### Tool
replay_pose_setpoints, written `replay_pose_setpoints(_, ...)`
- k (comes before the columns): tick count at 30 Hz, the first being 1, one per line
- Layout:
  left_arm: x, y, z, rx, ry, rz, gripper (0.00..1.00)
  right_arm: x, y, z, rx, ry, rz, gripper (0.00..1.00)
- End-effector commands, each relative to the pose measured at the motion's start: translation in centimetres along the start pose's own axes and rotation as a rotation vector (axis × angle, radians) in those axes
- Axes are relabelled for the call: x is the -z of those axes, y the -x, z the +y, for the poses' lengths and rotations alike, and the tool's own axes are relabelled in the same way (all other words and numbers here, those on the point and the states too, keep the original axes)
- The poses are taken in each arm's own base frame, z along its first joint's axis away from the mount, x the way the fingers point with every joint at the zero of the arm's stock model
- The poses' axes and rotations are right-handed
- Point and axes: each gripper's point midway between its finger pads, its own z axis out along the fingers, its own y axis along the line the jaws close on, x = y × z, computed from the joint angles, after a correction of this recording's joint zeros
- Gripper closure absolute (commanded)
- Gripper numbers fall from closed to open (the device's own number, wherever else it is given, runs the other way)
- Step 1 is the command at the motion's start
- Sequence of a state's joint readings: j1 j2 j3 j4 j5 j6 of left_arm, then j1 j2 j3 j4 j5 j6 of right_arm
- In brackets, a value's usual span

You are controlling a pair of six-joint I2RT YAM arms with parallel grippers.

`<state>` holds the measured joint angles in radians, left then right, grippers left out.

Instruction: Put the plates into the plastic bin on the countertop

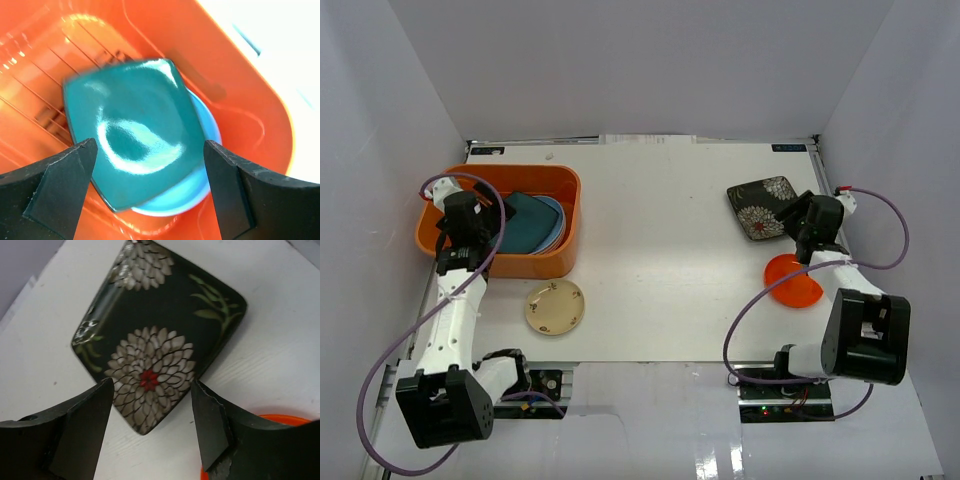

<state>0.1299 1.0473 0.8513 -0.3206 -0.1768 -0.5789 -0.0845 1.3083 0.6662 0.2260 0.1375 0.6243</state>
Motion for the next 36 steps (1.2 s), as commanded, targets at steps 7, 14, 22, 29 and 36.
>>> replay_pose_setpoints(7, -0.9, -1.0, 0.8, 0.003, 0.048, 0.039, 0.02, -4.3, 0.9, -6.7, -0.231, -0.114, 0.04, 0.29)
replay_pose_setpoints(14, 1.2, 2.7, -0.9, -0.089, 0.081, -0.071, 0.02, -7.3, -1.2, -5.6, -0.305, -0.022, 0.16, 0.32)
replay_pose_setpoints(22, 8.1, 5.3, -9.4, -0.229, -0.266, -0.227, 0.02, -9.5, -3.2, -4.6, -0.414, 0.092, 0.204, 0.8)
replay_pose_setpoints(29, 14.5, 2.2, -18.0, -0.272, -0.804, 0.039, 0.02, -5.4, 2.1, 3.3, -0.467, 0.512, 0.082, 0.92)
replay_pose_setpoints(36, 18.9, -3.5, -22.2, -0.107, -1.174, 0.429, 0.08, 3.7, 6.3, 12.8, -0.422, 0.878, 0.058, 0.92)
